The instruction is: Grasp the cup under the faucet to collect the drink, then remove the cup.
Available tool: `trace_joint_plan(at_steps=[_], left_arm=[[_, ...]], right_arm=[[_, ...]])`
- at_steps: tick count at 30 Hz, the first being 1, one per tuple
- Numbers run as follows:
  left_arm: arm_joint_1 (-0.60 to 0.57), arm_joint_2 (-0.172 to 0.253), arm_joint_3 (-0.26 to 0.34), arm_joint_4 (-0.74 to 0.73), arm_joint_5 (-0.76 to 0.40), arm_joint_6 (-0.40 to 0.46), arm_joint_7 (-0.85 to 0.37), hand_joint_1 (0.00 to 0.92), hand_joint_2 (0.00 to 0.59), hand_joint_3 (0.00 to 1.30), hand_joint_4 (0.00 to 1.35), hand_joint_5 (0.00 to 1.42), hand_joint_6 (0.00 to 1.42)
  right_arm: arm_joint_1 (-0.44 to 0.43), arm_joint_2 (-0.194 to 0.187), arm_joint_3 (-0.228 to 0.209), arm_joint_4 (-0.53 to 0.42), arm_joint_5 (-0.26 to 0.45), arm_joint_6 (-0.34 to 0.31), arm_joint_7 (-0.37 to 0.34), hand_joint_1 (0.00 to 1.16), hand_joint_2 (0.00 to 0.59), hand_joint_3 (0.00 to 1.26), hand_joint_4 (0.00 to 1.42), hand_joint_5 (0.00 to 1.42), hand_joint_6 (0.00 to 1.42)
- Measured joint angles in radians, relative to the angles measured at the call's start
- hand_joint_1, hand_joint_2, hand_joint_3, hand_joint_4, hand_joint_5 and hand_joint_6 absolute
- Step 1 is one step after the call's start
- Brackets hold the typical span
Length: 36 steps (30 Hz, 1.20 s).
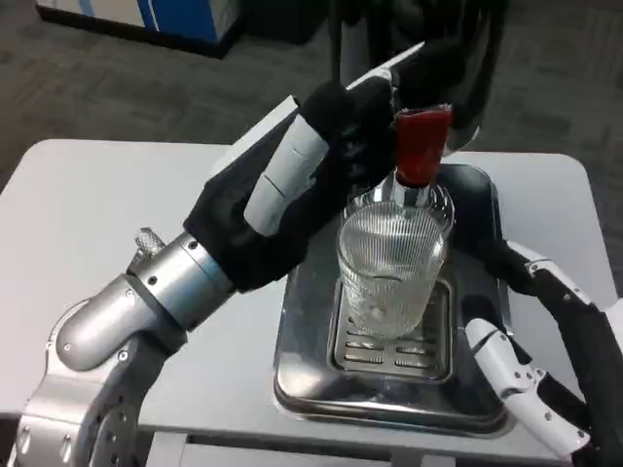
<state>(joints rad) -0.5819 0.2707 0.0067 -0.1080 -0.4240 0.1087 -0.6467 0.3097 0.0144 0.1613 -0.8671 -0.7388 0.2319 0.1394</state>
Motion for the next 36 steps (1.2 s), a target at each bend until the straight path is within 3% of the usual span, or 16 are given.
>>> trace_joint_plan(at_steps=[11, 21, 36], left_arm=[[-0.016, 0.010, 0.012, 0.049, 0.001, -0.027, -0.066, 0.013, 0.034, 0.20, 0.19, 0.20, 0.08], [-0.052, 0.084, 0.008, 0.053, 0.050, -0.071, -0.116, 0.000, 0.034, 0.26, 0.24, 0.23, 0.09], [-0.074, 0.143, -0.022, 0.039, 0.126, -0.137, -0.123, 0.000, 0.040, 0.28, 0.24, 0.23, 0.06]], right_arm=[[0.006, -0.007, 0.000, 0.000, 0.003, 0.000, -0.003, 0.25, 0.430, 0.22, 0.23, 0.21, 0.10], [0.007, -0.007, 0.001, -0.002, 0.005, 0.000, -0.003, 0.25, 0.430, 0.23, 0.23, 0.21, 0.11], [0.011, -0.008, 0.001, -0.005, 0.005, 0.000, -0.003, 0.25, 0.430, 0.23, 0.23, 0.21, 0.11]])
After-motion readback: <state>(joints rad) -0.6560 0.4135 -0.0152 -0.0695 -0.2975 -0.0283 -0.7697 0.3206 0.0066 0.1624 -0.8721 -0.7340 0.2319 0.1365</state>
